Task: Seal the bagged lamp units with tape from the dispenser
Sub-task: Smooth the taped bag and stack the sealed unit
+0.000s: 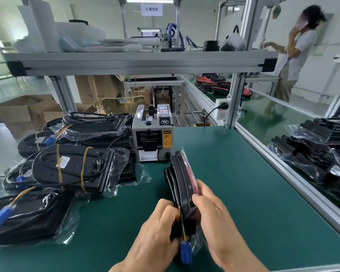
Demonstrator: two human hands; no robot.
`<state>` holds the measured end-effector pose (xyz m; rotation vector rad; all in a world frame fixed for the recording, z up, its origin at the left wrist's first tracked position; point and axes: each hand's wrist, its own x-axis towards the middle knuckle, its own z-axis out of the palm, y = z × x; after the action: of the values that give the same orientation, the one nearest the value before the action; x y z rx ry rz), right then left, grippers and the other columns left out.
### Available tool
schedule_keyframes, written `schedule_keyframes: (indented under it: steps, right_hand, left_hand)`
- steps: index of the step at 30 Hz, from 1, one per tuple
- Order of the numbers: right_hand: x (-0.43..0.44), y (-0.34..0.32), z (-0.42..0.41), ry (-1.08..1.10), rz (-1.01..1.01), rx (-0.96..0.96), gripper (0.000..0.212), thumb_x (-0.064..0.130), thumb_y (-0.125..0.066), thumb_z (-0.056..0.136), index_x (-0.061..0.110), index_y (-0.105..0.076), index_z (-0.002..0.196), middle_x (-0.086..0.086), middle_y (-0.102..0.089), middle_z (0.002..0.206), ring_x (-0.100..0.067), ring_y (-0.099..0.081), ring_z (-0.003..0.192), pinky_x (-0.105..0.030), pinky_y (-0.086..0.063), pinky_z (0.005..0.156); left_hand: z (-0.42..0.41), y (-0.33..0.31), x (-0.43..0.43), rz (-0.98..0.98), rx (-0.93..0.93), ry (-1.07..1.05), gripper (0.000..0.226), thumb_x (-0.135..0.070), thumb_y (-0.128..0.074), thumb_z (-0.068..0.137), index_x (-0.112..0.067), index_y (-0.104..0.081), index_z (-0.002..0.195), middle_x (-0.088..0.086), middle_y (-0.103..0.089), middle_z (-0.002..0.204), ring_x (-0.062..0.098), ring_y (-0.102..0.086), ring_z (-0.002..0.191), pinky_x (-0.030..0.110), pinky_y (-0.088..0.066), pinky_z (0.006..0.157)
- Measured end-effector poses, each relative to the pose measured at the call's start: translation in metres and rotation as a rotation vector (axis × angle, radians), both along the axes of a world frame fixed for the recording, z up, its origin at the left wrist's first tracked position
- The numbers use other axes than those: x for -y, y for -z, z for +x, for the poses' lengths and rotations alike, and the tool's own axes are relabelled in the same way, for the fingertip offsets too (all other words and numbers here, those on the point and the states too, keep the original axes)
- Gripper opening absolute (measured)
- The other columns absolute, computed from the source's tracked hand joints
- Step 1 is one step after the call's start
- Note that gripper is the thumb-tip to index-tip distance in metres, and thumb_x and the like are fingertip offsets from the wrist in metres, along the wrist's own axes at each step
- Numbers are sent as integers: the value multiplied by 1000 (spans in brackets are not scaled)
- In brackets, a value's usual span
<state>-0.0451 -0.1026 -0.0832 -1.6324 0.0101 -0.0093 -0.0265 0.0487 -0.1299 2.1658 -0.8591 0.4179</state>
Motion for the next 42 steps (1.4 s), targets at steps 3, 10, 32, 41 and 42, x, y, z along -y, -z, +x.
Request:
schedule_keyframes:
  steps: [3,10,32,41,42]
  right_hand:
    - [2,2,3,12,-56,22,31,31,-42,93,40,-61,116,3,-71,104,-20,-64,102,-45,-51,97]
    - [6,5,13,99,-87,14,37,35,-58,92,51,-48,123,42,-63,101,21,-56,95,-2,-40,77]
    - [8,23,24,99,10,15,51,25,-65,91,42,-43,134,48,-61,98,25,-55,97,2,-40,74]
    - [6,16,29,45,33,-11,47,39,-67,88,43,-51,133,26,-69,112,6,-63,105,-21,-48,96]
    - [5,15,31,47,36,-10,57,43,-67,81,39,-52,136,20,-70,115,0,-64,108,-32,-48,101]
  left_hand:
    - [2,-4,-2,47,-6,23,46,-5,-68,68,-29,-41,96,-14,-41,104,6,-42,71,17,-39,59]
    - [47,-52,-20,-29,-431,-22,17,-20,-73,80,-34,-65,88,-14,-68,86,-1,-62,76,9,-44,69]
    - [232,-76,9,-1237,-1202,-698,9,-12,-62,94,-17,-57,99,-5,-54,61,5,-44,44,12,-31,35]
    - [138,-98,6,-824,-1022,-209,24,-13,-66,91,-18,-64,67,-5,-52,55,5,-45,43,18,-41,43]
    - [120,-102,5,-691,-1047,-91,28,-13,-66,90,-19,-66,63,-4,-53,57,5,-45,44,18,-42,45]
